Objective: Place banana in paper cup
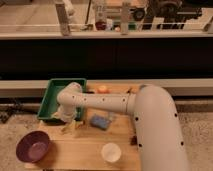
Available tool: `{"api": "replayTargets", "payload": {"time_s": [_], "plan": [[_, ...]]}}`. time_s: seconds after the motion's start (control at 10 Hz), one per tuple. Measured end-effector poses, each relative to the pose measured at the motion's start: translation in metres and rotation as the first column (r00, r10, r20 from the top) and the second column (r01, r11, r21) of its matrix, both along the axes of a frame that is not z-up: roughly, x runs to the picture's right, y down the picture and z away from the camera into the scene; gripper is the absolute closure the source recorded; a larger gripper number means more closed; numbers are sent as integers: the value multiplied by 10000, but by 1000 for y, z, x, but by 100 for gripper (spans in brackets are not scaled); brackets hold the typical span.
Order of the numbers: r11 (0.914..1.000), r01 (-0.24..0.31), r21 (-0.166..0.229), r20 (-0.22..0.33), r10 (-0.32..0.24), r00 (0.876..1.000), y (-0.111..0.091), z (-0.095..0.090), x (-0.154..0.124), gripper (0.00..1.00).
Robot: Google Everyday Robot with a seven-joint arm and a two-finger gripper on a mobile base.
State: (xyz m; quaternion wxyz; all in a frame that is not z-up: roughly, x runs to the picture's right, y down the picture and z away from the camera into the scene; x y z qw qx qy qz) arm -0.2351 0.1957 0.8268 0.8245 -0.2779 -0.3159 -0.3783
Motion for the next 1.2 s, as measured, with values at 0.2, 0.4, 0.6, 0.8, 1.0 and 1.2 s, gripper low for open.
{"api": "replayTargets", "payload": {"time_s": [0.2,0.4,0.6,0.8,1.0,1.2], "plan": [[10000,24,-5,5,-24,10000,0,-1,0,20],[10000,37,-12,7,-37,10000,1,-2,1,20],[10000,45,-11,9,-45,10000,0,-2,1,20],[10000,54,-17,10,-54,10000,0,-3,1,20],[10000,60,-17,13,-60,10000,0,-3,1,20],[10000,63,-20,14,-62,10000,0,-4,1,20]]}}
